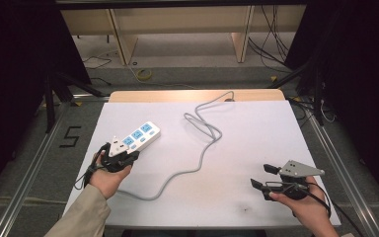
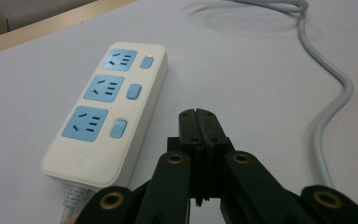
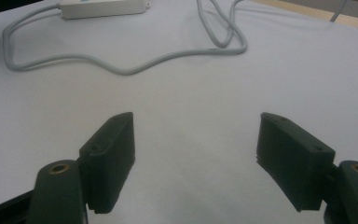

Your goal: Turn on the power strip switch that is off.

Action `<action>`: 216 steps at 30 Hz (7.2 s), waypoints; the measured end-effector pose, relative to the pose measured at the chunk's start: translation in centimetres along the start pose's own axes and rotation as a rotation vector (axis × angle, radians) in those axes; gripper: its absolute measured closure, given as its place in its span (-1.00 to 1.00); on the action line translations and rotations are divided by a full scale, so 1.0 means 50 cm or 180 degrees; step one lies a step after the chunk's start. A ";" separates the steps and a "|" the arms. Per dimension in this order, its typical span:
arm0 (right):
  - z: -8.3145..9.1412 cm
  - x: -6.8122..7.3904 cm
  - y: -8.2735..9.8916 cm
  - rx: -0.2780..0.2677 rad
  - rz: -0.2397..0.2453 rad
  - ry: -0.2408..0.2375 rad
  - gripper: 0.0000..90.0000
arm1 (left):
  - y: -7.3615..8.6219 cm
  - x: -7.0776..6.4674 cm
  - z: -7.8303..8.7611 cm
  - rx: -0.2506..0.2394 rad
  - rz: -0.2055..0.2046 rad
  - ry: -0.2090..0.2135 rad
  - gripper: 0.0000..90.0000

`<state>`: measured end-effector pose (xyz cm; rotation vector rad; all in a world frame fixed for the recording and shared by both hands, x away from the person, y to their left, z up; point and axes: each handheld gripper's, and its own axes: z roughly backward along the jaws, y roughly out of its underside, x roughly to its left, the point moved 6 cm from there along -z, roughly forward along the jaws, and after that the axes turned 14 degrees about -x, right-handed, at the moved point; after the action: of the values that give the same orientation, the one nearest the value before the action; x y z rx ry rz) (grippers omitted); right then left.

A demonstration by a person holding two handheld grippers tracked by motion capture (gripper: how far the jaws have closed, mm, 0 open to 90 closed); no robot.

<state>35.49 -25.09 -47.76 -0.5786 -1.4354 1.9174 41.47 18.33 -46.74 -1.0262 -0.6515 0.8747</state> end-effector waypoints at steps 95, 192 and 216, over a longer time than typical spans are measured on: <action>0.000 -0.002 0.003 0.0026 -0.0016 0.0015 -0.37 | -0.012 0.077 -0.060 0.0174 0.0106 -0.0292 1.00; -0.001 -0.003 0.005 0.0034 -0.0035 0.0022 -0.38 | -0.030 0.107 -0.138 0.0372 0.0118 -0.0316 1.00; -0.001 -0.003 0.006 0.0044 -0.0024 0.0018 -0.38 | -0.027 0.114 -0.153 0.0415 0.0136 -0.0324 1.00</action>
<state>35.55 -25.19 -48.06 -0.5708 -1.4178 1.9169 50.95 19.46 -48.11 -0.8857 -0.6512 0.9987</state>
